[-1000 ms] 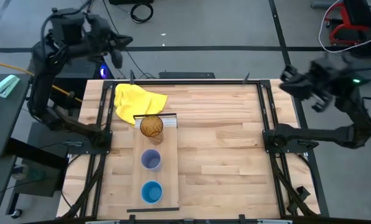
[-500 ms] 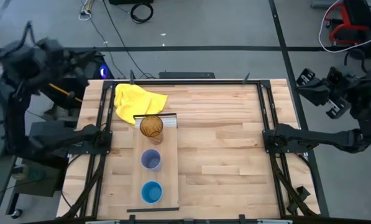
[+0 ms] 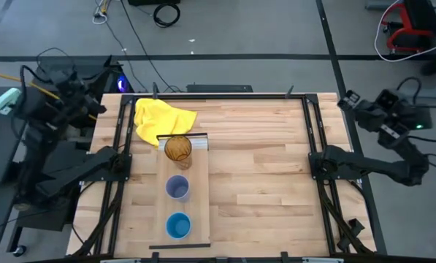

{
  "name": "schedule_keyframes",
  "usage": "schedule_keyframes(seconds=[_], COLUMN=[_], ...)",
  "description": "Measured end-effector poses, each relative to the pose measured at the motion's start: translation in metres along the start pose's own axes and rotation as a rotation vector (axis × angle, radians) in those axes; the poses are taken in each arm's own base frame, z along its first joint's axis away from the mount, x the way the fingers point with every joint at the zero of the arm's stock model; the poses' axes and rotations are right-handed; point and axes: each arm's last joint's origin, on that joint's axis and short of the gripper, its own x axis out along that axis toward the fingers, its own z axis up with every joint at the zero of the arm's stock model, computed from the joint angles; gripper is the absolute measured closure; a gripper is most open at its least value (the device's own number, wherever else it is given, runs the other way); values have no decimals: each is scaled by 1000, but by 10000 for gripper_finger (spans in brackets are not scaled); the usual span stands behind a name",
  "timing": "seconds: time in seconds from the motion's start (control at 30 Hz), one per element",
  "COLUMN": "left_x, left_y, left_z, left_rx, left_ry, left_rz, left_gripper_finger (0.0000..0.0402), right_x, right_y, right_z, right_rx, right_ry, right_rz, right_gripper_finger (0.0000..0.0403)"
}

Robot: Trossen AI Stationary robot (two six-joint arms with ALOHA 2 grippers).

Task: Stack small to large cups/mugs on shelf
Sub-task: Return to Home Position

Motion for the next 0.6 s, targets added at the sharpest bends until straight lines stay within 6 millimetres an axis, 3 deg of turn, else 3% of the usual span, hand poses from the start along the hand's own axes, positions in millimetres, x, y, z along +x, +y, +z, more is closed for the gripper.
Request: schedule_keyframes(seconds=[0.23,0.37,0.6], left_x=[33,34,37], left_y=[20,25,27], left_z=[-55,-73,-115], left_rx=[-106,-131,-192], left_ry=[-50,-43,73], left_rz=[-35,-37,-51], left_gripper_finger=[385,394,389], right_x=[-11,-18,-27], right_y=[-18,-28,-66], right_z=[-25,-38,-79], right_rx=[5,-9,6], right_ry=[-64,-100,-38], right_rz=[33,26,-132], right_gripper_finger=[375,374,375])
